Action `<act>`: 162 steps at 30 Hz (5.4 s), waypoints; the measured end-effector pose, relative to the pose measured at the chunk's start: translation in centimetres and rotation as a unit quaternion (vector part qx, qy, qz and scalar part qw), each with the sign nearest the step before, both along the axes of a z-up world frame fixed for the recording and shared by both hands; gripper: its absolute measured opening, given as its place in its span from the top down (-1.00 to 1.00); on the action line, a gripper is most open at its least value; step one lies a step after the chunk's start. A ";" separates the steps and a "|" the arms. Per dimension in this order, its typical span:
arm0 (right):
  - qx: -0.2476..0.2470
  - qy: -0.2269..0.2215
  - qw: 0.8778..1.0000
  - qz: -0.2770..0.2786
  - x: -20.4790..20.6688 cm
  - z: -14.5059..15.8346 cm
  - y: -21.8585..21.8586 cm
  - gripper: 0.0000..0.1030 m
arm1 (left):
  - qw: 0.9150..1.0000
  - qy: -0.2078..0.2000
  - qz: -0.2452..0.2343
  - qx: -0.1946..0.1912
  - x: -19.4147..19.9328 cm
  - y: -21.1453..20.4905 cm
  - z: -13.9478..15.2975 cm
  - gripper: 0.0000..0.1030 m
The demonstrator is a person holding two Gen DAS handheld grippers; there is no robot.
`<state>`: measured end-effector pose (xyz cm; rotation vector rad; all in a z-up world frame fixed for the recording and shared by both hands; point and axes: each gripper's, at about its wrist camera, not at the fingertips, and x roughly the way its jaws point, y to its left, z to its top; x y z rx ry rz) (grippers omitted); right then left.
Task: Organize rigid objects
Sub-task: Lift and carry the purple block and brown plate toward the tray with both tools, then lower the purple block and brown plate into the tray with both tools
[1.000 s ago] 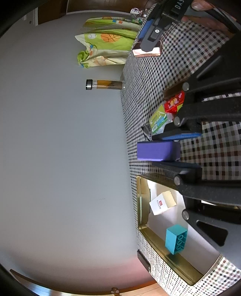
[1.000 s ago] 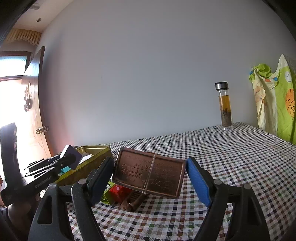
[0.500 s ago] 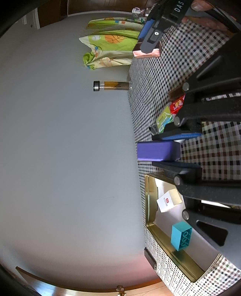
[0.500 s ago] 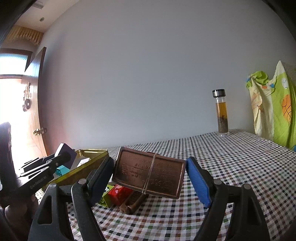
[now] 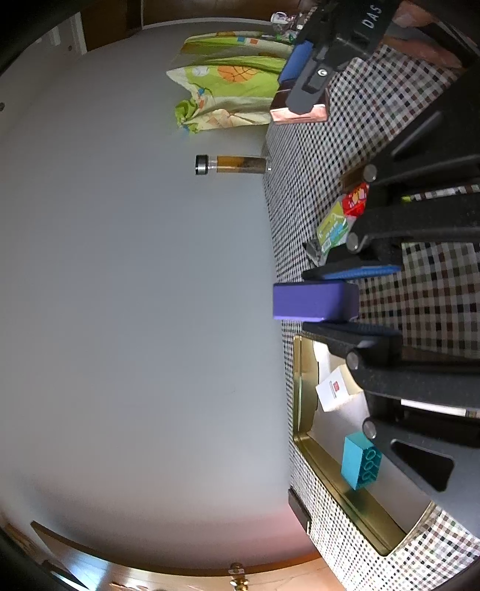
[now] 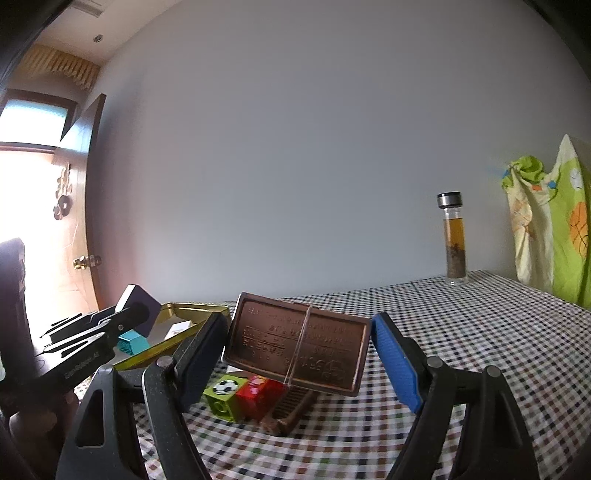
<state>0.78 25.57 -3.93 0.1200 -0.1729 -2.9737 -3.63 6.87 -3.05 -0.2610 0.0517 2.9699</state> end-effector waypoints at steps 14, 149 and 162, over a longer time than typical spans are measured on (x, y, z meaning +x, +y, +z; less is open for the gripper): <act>0.017 -0.006 1.000 0.024 -0.3 0.0 -3.0 -0.59 | 1.000 0.002 0.022 0.007 0.5 -2.1 -0.3 0.64; 0.065 -0.054 0.969 0.234 -3.8 0.5 -17.6 -0.59 | 0.984 -0.073 0.158 0.048 -1.5 -16.1 -0.7 0.64; 0.047 -0.075 0.964 0.249 -4.6 0.7 -17.7 -0.59 | 0.985 -0.092 0.145 0.030 -2.3 -15.8 -0.3 0.64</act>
